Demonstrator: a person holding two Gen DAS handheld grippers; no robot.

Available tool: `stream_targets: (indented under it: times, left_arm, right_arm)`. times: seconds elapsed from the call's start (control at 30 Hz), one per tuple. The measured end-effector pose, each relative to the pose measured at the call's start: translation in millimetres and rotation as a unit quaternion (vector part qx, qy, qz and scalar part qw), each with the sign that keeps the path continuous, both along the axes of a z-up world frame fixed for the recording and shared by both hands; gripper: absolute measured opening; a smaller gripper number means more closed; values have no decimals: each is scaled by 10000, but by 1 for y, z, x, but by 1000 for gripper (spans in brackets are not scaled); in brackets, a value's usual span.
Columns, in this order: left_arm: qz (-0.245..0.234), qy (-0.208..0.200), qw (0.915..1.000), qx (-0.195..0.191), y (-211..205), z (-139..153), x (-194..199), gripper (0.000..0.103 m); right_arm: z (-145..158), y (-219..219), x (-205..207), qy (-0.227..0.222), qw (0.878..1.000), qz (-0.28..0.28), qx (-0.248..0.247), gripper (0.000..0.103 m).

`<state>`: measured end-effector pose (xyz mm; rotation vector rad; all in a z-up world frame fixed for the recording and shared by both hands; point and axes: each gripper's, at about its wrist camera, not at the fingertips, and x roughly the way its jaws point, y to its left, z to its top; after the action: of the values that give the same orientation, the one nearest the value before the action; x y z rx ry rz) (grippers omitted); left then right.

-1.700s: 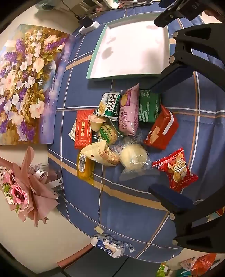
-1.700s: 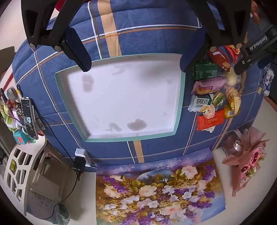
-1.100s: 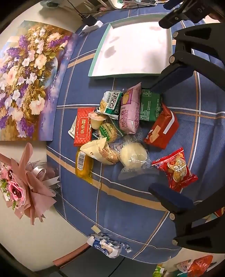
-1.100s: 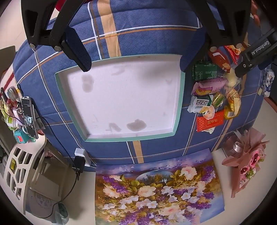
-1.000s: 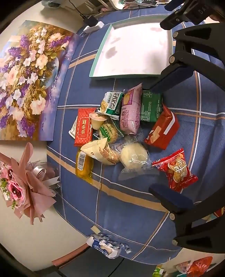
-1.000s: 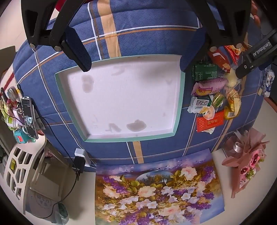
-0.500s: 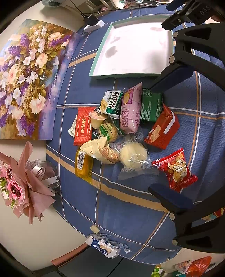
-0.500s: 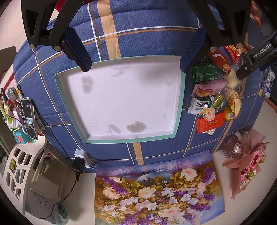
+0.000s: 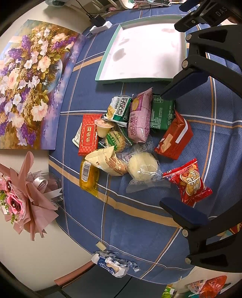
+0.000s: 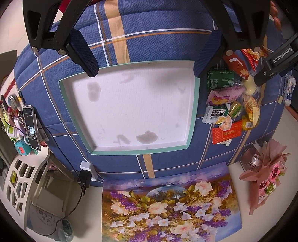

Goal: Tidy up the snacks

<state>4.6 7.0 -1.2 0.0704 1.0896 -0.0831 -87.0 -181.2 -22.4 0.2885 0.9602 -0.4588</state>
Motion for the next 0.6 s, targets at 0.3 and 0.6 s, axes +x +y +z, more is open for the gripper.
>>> stream_targets:
  times: [0.3,0.6]
  left_arm:
    - [3,4,10000,3,0,0,0,103]
    - [1,8,10000,3,0,0,0,103]
  right_arm:
    - [0,0,0,7,10000,-5,0,103]
    - [0,0,0,10,10000,-7,2,103]
